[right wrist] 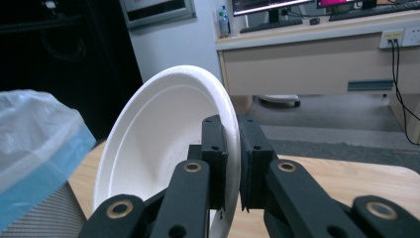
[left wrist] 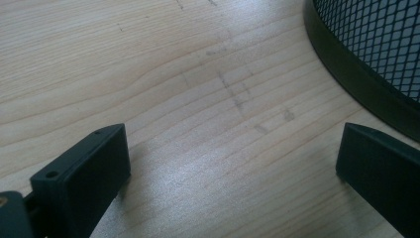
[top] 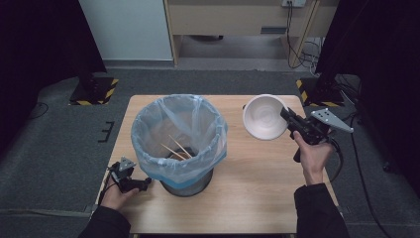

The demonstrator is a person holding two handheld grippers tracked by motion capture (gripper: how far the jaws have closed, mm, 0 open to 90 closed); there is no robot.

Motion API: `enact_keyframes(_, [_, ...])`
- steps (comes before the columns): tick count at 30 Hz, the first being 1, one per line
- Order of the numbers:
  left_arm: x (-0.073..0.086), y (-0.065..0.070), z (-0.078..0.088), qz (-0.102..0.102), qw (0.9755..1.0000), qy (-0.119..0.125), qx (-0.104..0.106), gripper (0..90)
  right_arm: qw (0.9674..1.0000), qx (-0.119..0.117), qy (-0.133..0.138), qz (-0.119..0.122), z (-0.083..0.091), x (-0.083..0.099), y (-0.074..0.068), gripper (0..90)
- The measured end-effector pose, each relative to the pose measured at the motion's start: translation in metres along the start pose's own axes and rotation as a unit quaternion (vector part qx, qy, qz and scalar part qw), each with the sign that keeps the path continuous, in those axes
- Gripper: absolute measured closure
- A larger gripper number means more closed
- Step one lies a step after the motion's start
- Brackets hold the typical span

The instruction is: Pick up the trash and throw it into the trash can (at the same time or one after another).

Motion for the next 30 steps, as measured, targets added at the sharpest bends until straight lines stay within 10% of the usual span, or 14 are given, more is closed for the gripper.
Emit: enact_keyframes(30, [0.0,0.0,0.0,0.0,1.0,0.0,0.0,0.0,0.9941,-0.039,0.101,0.004,0.037,-0.066,-0.032,83.9])
Point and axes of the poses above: each handheld gripper's, and its own axes: z roughly backward along the jaws, x roughly out of its underside, y roughly to its right, the point moved 9 cm from there along -z, roughly forward along the jaws, and after that the axes turned 4 degrees about z, right-handed, at the moved point
